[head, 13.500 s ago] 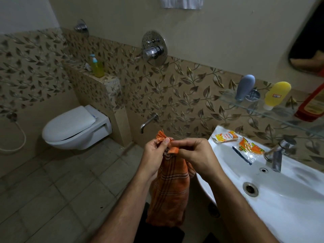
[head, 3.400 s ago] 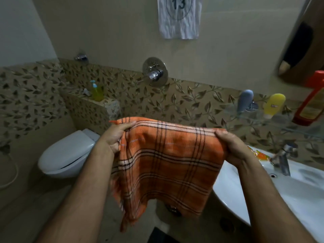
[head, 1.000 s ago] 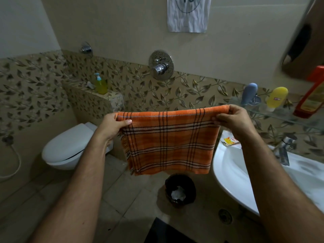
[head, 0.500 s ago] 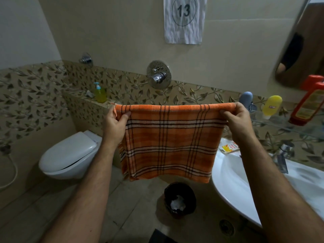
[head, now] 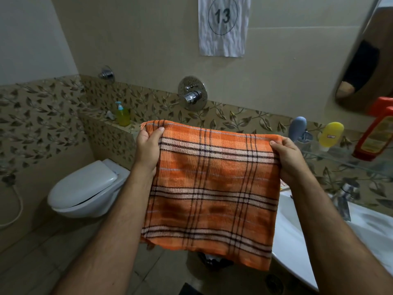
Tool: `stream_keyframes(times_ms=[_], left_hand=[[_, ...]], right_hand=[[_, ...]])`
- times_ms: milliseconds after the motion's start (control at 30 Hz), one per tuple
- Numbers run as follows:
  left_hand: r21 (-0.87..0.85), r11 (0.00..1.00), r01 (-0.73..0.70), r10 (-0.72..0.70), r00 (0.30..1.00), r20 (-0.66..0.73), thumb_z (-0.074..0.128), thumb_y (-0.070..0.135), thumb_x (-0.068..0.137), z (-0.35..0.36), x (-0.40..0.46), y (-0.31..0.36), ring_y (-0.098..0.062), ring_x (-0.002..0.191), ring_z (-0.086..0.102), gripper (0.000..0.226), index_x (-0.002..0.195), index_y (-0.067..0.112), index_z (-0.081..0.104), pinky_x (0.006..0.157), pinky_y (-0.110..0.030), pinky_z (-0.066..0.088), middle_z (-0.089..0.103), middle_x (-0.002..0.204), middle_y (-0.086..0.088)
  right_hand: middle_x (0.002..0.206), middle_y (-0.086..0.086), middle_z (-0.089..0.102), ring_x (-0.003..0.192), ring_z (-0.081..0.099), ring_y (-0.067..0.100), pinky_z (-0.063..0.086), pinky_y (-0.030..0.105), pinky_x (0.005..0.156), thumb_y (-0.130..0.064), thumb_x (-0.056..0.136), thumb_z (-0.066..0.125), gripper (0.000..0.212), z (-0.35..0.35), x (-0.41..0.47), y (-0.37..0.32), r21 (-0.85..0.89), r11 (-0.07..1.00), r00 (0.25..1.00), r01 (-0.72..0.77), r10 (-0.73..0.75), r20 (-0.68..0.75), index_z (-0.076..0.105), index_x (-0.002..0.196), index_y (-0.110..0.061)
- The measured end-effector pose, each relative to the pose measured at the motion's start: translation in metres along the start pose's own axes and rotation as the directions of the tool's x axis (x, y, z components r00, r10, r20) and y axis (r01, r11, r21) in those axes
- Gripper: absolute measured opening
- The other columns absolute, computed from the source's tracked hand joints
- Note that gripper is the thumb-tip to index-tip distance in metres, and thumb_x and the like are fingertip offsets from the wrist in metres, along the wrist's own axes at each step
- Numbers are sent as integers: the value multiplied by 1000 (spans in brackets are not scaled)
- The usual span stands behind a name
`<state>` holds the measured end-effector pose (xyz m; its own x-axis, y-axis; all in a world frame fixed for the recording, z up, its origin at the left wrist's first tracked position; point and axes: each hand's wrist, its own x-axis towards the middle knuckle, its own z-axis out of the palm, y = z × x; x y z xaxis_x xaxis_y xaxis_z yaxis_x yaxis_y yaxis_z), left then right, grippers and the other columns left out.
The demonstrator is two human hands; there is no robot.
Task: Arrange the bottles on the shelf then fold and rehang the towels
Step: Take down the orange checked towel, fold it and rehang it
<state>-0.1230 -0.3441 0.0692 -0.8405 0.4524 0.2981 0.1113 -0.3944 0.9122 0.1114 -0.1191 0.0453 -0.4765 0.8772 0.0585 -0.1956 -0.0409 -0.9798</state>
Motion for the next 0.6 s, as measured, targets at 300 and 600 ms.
stream_keyframes(times_ms=[300, 600], left_hand=[[-182, 970, 162, -159, 987, 32, 54, 11, 94, 79, 3, 29, -13, 53, 60, 18, 76, 11, 57, 52, -21, 51, 61, 59, 0], [-246, 927, 284, -284, 958, 36, 55, 14, 94, 155, 5, 35, -16, 49, 59, 23, 71, 9, 59, 51, -24, 52, 60, 53, -1]], right_hand=[[109, 26, 65, 96, 60, 32, 53, 42, 88, -7, 87, 65, 39, -26, 47, 36, 109, 990, 996, -84, 83, 15, 56, 121, 9], [116, 15, 71, 107, 65, 30, 49, 47, 98, -47, 83, 63, 54, -29, 24, 76, 374, 863, 936, -341, 273, 223, 66, 121, -9]])
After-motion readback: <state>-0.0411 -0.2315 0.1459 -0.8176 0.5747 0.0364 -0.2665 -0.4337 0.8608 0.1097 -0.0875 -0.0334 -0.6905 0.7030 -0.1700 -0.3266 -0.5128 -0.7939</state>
